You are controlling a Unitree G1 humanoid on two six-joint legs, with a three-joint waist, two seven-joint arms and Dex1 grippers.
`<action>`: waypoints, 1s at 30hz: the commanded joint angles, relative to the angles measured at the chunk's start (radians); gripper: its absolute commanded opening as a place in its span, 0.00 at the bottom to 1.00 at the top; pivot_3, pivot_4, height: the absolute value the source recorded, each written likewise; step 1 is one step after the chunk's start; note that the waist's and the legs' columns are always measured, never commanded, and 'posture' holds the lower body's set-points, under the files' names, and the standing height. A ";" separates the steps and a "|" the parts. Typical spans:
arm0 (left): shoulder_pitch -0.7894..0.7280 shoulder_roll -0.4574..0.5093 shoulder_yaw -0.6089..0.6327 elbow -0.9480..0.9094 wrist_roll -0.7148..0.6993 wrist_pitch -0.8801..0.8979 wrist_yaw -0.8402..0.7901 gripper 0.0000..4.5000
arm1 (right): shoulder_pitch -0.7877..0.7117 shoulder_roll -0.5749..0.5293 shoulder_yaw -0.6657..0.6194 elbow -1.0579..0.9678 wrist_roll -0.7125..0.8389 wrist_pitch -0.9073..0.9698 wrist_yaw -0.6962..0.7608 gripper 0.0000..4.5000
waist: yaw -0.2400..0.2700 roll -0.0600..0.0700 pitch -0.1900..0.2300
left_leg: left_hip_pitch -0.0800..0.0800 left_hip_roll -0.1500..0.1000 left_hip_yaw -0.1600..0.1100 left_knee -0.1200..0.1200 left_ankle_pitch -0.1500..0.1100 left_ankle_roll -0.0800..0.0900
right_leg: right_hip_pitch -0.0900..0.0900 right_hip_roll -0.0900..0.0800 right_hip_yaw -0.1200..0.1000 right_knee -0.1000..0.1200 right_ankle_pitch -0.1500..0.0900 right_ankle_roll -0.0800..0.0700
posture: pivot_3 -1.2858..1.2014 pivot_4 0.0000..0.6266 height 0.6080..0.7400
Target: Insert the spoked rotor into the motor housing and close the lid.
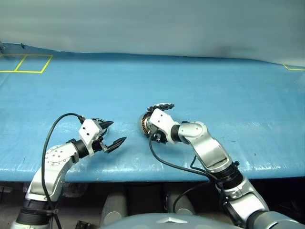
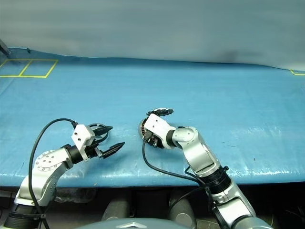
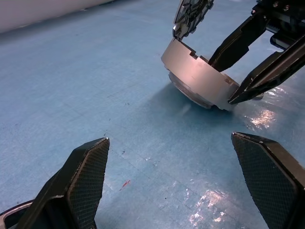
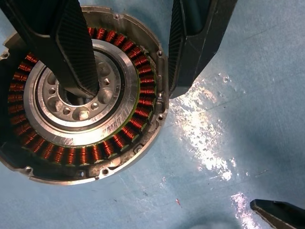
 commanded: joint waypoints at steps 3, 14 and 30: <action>0.012 -0.001 0.022 -0.027 0.000 -0.026 0.011 1.00 | 0.002 0.016 0.064 0.012 0.023 -0.003 -0.020 0.42 | -0.005 -0.002 -0.001 | 0.000 0.001 0.000 0.000 0.000 0.000 | 0.000 0.001 0.000 0.000 0.000 0.000 | 0.52 0.24 1.00; 0.028 -0.003 0.022 -0.037 -0.003 -0.029 0.028 1.00 | -0.031 0.074 0.075 0.057 0.054 0.070 -0.056 0.42 | -0.022 -0.004 -0.003 | 0.003 0.008 0.001 0.000 0.000 0.000 | 0.000 0.007 0.000 0.000 0.001 -0.002 | 0.52 0.24 1.00; 0.054 -0.006 0.025 -0.043 -0.006 -0.036 0.044 1.00 | -0.039 0.090 0.109 0.029 0.097 0.130 -0.060 0.42 | -0.024 -0.004 -0.003 | 0.004 0.014 0.001 -0.002 0.000 0.000 | -0.001 0.013 0.000 0.000 0.000 -0.007 | 0.52 0.24 1.00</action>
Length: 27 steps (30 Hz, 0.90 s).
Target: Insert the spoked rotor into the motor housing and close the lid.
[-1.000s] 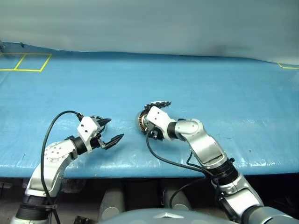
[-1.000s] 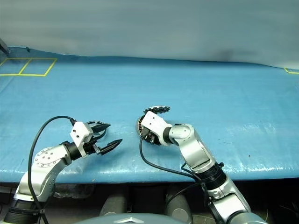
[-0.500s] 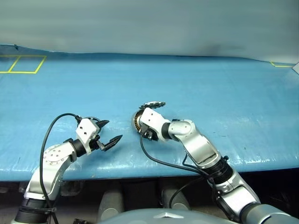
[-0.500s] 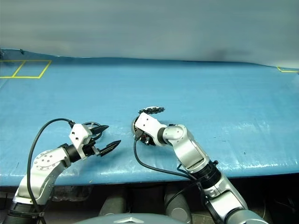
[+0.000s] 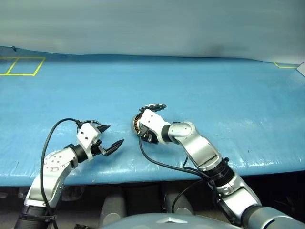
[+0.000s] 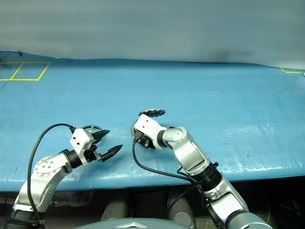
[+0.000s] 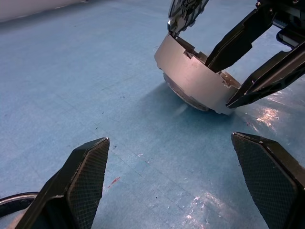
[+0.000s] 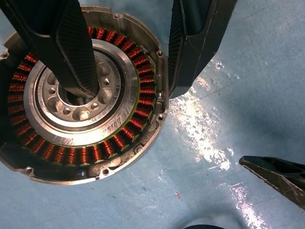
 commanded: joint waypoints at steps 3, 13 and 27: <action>-0.001 0.000 0.024 -0.041 -0.004 -0.023 0.002 1.00 | 0.018 0.004 0.065 -0.004 0.053 0.023 0.025 0.42 | 0.000 0.000 0.000 | 0.000 0.000 0.000 0.000 0.000 0.000 | 0.000 0.000 0.000 0.000 0.000 0.000 | 0.52 0.24 1.00; 0.007 -0.003 0.026 -0.044 -0.003 -0.027 0.005 1.00 | 0.017 0.004 0.074 -0.017 0.059 0.045 0.014 0.42 | 0.000 0.000 0.000 | 0.000 0.000 0.000 -0.001 0.000 0.000 | -0.001 0.000 0.000 0.000 -0.001 -0.001 | 0.52 0.24 1.00; 0.010 -0.044 -0.003 -0.015 0.008 -0.061 0.009 1.00 | -0.114 -0.125 0.119 -0.116 0.078 0.091 0.066 0.42 | 0.008 0.001 0.001 | -0.003 0.000 0.000 -0.001 -0.001 -0.002 | -0.003 0.000 0.000 -0.002 -0.001 -0.002 | 0.52 0.24 1.00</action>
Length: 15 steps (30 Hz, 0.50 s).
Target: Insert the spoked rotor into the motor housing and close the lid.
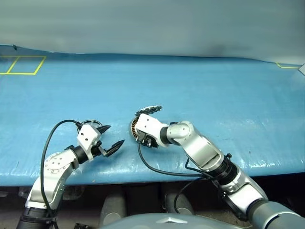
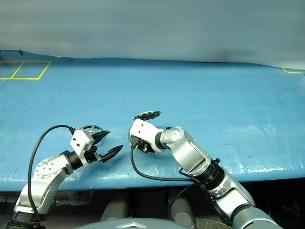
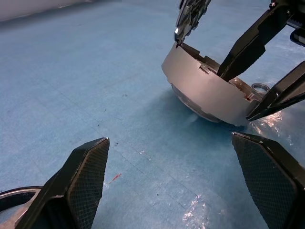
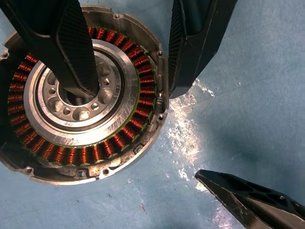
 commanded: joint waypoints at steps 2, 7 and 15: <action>0.005 -0.022 -0.001 -0.009 0.009 -0.040 0.006 1.00 | -0.037 -0.036 0.015 -0.059 0.039 0.027 0.032 0.42 | 0.003 0.000 0.000 | -0.001 0.000 0.000 0.000 0.000 0.000 | 0.000 0.000 0.000 0.000 0.000 0.000 | 0.52 0.24 1.00; 0.023 -0.032 0.000 -0.013 0.011 -0.045 0.010 1.00 | -0.051 -0.055 0.007 -0.090 0.068 0.054 0.025 0.42 | 0.004 0.000 0.001 | -0.001 0.000 0.000 0.000 -0.001 -0.001 | -0.001 0.000 0.000 0.000 0.000 0.000 | 0.52 0.24 1.00; 0.027 -0.034 -0.002 -0.010 0.012 -0.046 0.014 1.00 | -0.040 0.038 -0.096 -0.087 0.164 0.129 -0.033 0.42 | 0.000 0.000 0.001 | -0.001 0.000 0.000 0.001 -0.001 -0.001 | -0.001 0.000 0.000 0.000 0.000 0.000 | 0.52 0.24 1.00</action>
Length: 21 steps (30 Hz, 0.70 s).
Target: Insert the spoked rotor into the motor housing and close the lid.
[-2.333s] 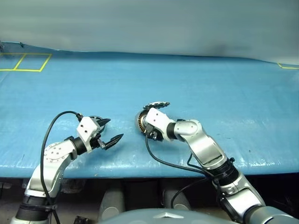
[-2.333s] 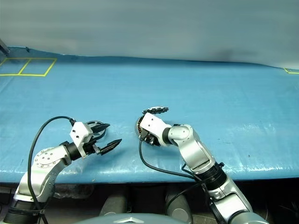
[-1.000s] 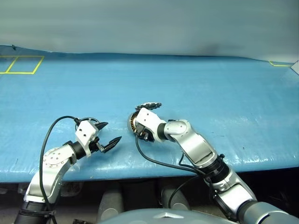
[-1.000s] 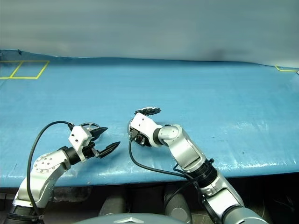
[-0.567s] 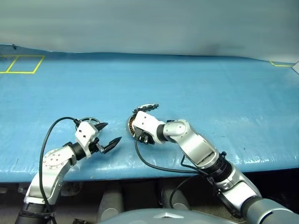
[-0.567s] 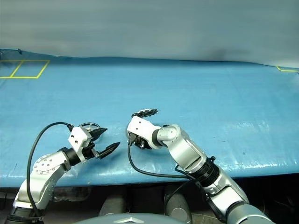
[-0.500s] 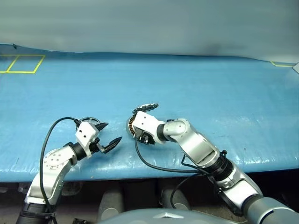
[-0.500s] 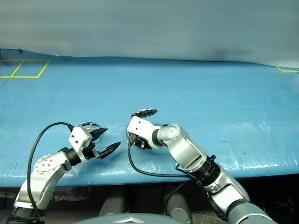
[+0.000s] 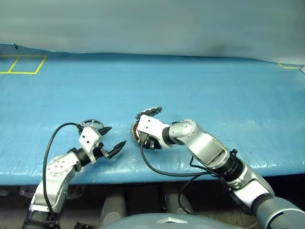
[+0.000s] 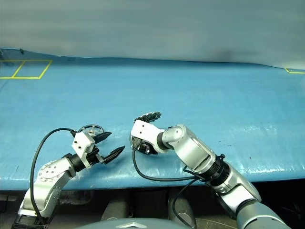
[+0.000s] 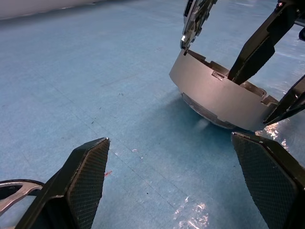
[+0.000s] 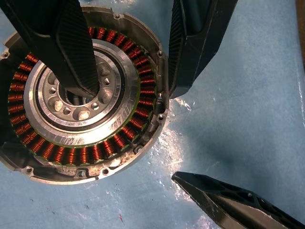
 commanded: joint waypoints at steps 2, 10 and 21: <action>0.000 -0.005 0.001 -0.009 0.007 -0.020 0.003 1.00 | -0.018 0.073 -0.110 -0.026 0.060 0.032 -0.054 0.42 | -0.001 0.001 0.001 | -0.001 0.000 0.000 0.000 0.000 0.000 | -0.001 0.000 0.000 0.000 0.000 0.000 | 0.52 0.24 1.00; -0.003 -0.006 0.000 -0.010 0.010 -0.018 0.006 1.00 | -0.027 0.043 -0.079 0.027 0.068 0.010 -0.094 0.42 | 0.004 0.001 0.001 | -0.002 0.000 0.000 0.001 0.000 0.000 | -0.001 0.000 0.000 0.000 0.000 0.000 | 0.52 0.24 1.00; 0.005 0.001 0.009 -0.019 0.014 -0.015 0.009 1.00 | -0.021 0.030 -0.039 0.040 0.082 -0.007 -0.104 0.42 | 0.001 0.001 0.001 | -0.001 0.000 0.000 0.000 0.000 0.000 | -0.001 0.000 0.000 0.000 0.000 0.000 | 0.52 0.24 1.00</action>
